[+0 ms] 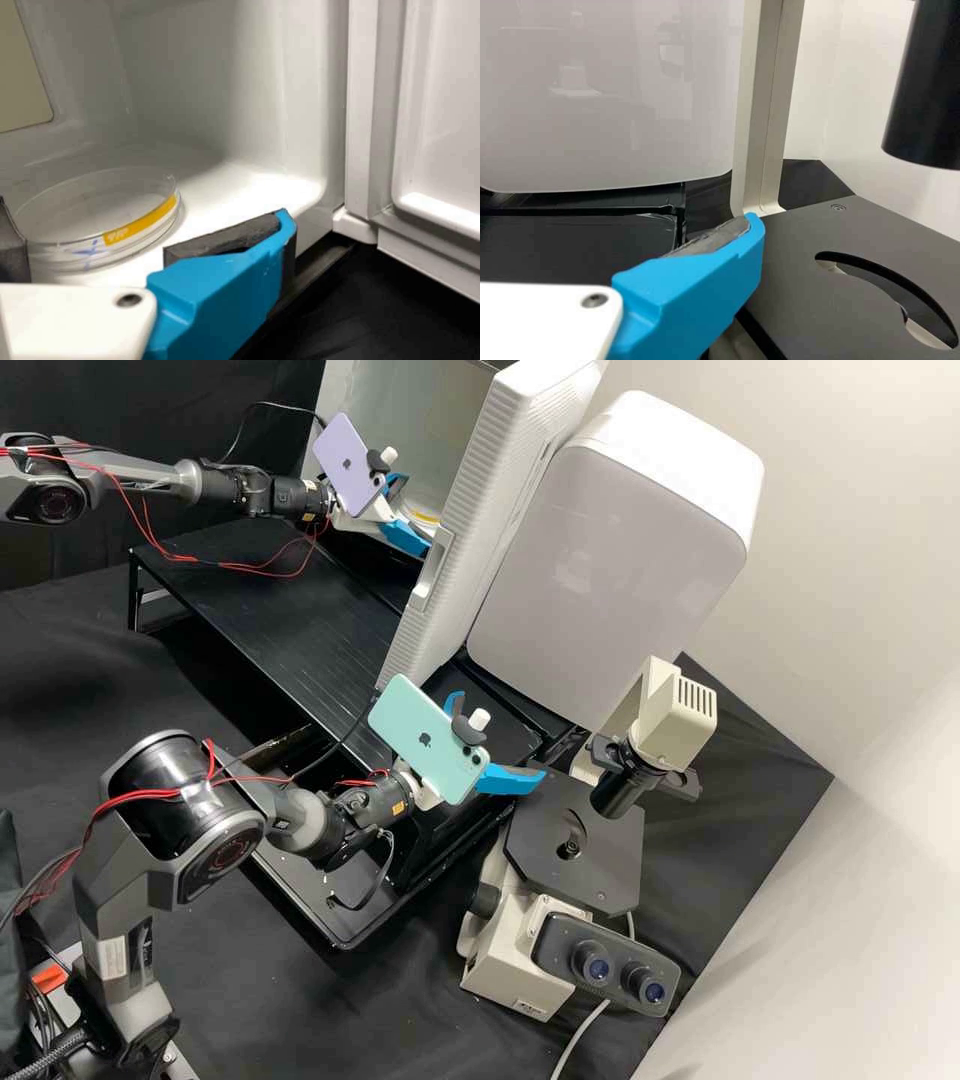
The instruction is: Take the petri dish out of the incubator
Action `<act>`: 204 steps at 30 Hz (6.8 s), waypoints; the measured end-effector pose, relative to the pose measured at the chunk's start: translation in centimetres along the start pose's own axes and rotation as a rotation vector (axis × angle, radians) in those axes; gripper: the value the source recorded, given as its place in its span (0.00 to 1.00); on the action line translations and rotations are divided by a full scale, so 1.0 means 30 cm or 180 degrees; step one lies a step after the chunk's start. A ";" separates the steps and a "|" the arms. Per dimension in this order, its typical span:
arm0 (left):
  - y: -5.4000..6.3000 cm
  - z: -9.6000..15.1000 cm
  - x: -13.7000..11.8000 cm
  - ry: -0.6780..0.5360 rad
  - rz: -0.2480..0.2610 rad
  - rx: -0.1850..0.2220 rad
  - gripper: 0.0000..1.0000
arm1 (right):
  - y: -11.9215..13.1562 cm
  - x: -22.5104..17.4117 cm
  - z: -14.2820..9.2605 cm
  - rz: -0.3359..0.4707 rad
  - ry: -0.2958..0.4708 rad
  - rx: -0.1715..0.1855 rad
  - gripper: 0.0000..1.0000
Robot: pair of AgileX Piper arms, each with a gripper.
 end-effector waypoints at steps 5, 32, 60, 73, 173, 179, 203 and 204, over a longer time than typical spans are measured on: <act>0.003 -0.006 0.000 0.0077 0.0029 -0.0029 1.00 | 0.000 0.000 0.000 0.0000 0.0000 0.0000 1.00; -0.015 -0.005 -0.007 0.0092 -0.0057 -0.0262 1.00 | 0.000 0.000 0.000 0.0000 0.0000 0.0000 1.00; 0.008 -0.009 -0.073 0.0111 0.0083 -0.0546 1.00 | 0.000 0.000 0.000 0.0000 0.0000 0.0000 1.00; 0.018 -0.034 -0.076 0.0248 0.0069 -0.0575 1.00 | 0.000 0.000 0.000 0.0000 0.0000 0.0000 1.00; 0.020 -0.044 -0.019 0.0278 0.0078 -0.0364 0.00 | 0.000 0.000 0.000 0.0000 0.0000 0.0000 1.00; 0.020 -0.045 -0.019 0.0289 0.0084 -0.0357 0.00 | 0.000 0.000 0.000 0.0000 0.0000 0.0000 1.00; 0.021 -0.046 -0.019 0.0305 0.0092 -0.0350 0.00 | 0.000 0.000 0.000 0.0000 0.0000 0.0000 1.00; 0.021 -0.046 -0.019 0.0304 0.0091 -0.0348 0.00 | 0.000 0.000 0.000 0.0000 0.0000 0.0000 1.00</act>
